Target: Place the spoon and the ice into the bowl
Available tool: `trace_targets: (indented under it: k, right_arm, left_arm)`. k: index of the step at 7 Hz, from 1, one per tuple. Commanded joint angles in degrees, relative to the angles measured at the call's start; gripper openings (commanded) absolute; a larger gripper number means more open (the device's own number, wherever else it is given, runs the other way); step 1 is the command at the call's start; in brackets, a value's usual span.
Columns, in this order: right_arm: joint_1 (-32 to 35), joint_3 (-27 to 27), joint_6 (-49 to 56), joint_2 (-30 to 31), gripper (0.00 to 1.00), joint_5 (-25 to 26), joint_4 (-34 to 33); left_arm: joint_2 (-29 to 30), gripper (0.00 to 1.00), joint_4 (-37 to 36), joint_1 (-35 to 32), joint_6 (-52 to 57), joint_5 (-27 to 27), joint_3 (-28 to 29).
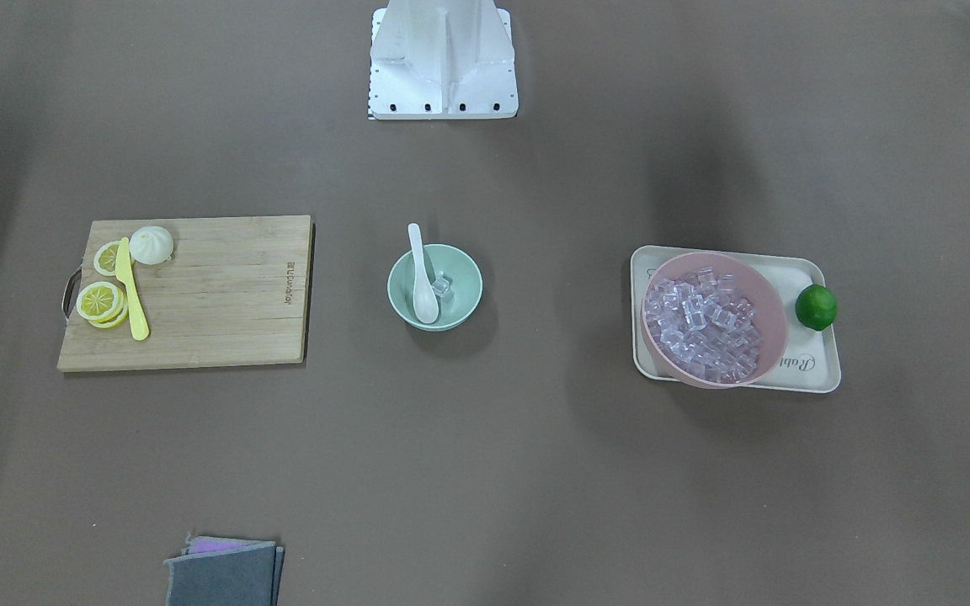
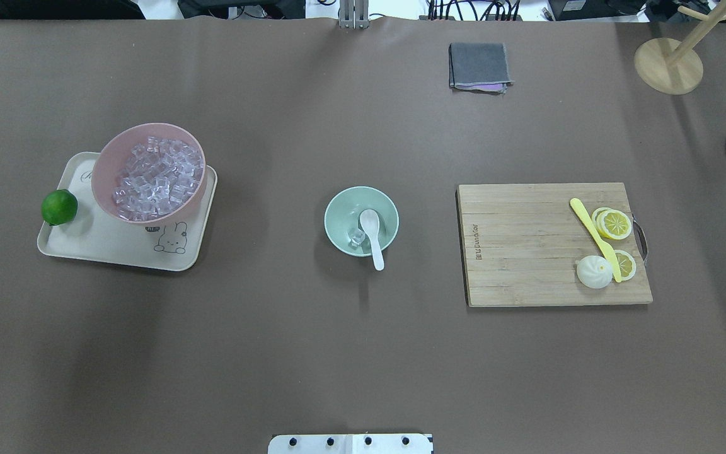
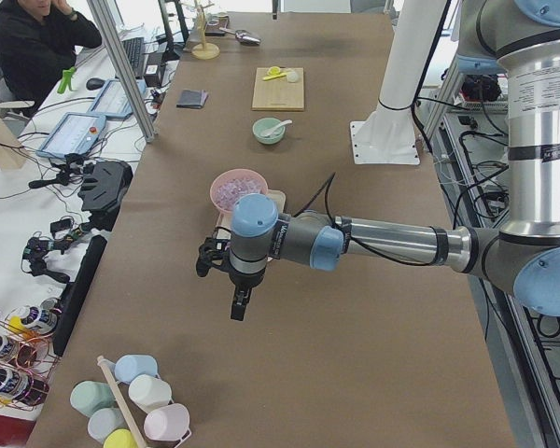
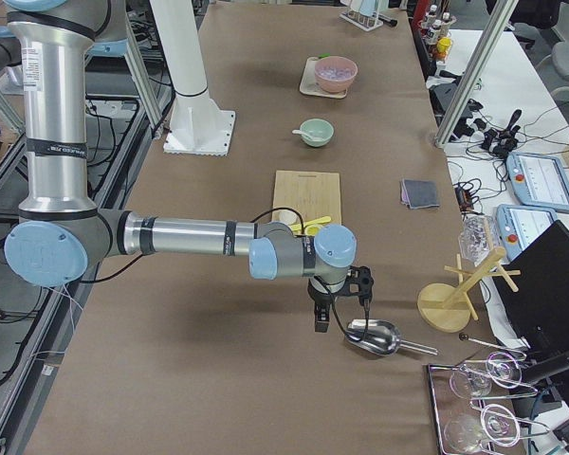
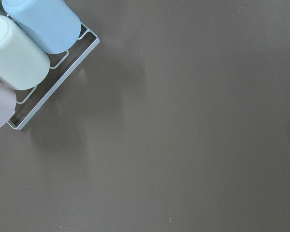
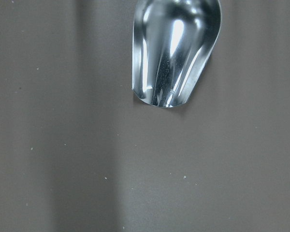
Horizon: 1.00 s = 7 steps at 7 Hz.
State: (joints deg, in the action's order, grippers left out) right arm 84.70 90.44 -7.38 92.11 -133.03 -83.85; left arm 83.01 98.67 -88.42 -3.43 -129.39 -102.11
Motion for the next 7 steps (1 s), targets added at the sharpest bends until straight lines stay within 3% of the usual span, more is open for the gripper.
trace_targets:
  k: [1,7]
  right_arm:
    - [0.03,0.00,0.00,0.09,1.00,-0.03,0.00]
    - [-0.06,0.00,0.00,-0.44,1.00,-0.12,0.00]
  left_arm:
    - [0.05,0.98,0.03,0.00,0.09,0.01,0.33]
    - [0.13,0.98,0.29,0.00,0.53,0.10,0.33]
